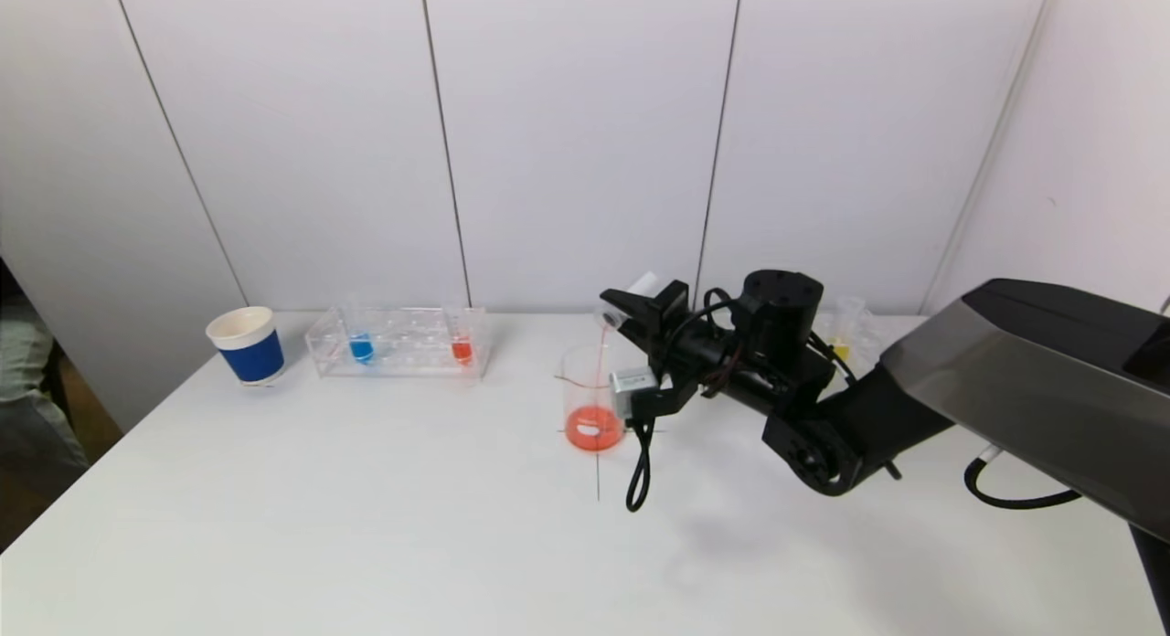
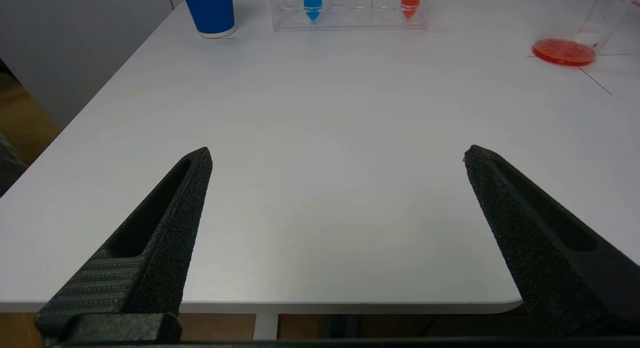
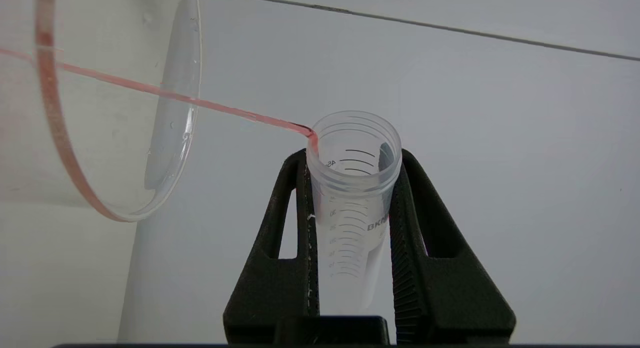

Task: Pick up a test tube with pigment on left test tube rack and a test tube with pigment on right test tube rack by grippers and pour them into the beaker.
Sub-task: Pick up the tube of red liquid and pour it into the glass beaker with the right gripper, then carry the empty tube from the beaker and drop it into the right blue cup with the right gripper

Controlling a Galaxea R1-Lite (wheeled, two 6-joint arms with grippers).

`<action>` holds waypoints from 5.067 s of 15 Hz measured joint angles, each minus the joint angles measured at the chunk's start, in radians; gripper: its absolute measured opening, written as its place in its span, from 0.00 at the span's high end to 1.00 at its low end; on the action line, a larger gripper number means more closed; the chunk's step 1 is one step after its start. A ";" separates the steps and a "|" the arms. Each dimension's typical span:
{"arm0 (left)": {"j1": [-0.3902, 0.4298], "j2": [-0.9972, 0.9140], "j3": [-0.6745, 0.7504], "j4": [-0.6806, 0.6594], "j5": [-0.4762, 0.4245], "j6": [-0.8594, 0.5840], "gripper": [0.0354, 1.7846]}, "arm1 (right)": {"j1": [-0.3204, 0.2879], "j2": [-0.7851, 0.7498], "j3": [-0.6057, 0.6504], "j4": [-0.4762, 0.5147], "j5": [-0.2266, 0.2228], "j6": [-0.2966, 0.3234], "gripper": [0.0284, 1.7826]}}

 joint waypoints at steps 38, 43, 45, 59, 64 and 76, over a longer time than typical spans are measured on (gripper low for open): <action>0.000 0.000 0.000 0.000 0.000 0.000 0.01 | 0.051 -0.226 -0.036 0.063 -0.407 0.917 0.75; 0.000 0.000 0.000 0.000 0.000 0.000 0.01 | -0.009 -0.301 -0.102 0.196 -0.470 1.119 0.75; 0.000 0.000 0.000 0.000 0.000 0.000 0.01 | -0.053 -0.329 -0.112 0.236 -0.483 1.179 0.75; 0.000 0.000 0.000 0.000 0.000 0.000 0.01 | -0.450 -0.459 -0.291 0.723 -0.476 1.545 0.75; 0.000 0.000 0.000 0.000 0.000 0.000 0.01 | -0.568 -0.438 -0.311 0.739 -0.446 1.600 0.75; 0.000 0.000 0.000 0.000 0.000 0.000 0.01 | -0.728 -0.286 -0.235 0.655 -0.428 1.677 0.75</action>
